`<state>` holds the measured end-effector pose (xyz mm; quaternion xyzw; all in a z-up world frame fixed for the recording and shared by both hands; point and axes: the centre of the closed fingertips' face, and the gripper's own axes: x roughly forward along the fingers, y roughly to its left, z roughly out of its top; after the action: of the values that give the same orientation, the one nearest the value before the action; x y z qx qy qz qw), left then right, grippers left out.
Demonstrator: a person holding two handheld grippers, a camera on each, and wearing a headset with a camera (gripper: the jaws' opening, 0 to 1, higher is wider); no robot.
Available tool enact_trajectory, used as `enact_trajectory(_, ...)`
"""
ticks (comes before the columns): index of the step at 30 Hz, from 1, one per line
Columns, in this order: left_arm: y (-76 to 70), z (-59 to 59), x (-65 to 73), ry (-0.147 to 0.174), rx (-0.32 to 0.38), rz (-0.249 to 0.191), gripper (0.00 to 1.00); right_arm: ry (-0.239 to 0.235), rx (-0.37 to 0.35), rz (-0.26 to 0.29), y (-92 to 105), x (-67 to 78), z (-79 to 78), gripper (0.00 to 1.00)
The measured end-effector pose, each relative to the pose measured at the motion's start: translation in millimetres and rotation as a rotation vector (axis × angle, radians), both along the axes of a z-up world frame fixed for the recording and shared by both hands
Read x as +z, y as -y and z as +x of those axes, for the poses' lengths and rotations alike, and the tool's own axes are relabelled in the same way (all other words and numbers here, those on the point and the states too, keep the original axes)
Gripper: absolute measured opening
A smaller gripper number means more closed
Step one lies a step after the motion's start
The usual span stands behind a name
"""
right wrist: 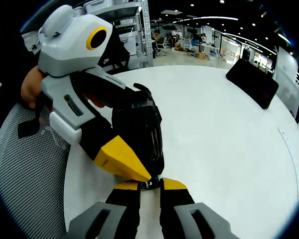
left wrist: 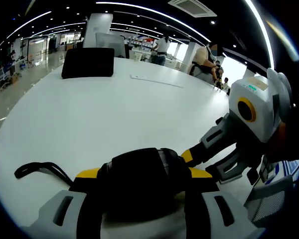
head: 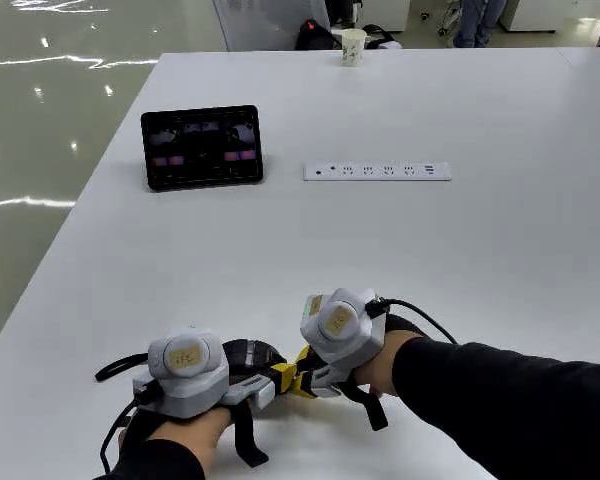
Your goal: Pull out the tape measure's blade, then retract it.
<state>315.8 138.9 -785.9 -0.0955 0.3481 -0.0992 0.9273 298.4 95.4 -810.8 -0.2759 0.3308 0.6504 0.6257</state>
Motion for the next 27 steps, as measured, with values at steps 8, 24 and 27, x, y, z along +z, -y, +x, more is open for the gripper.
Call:
enact_trajectory(8, 0.0, 0.8, 0.5, 0.01, 0.001, 0.004, 0.63, 0.002, -0.019, 0.004, 0.0, 0.4, 0.2, 0.12)
enact_trajectory(24, 1.1, 0.0, 0.5, -0.019, -0.026, 0.023, 0.64, -0.014, -0.114, -0.006, 20.9, 4.6, -2.0, 0.16)
enact_trajectory(27, 0.4, -4.9, 1.4, -0.032, -0.051, 0.007, 0.63, -0.011, -0.137, -0.004, 28.2, 6.8, -1.9, 0.17)
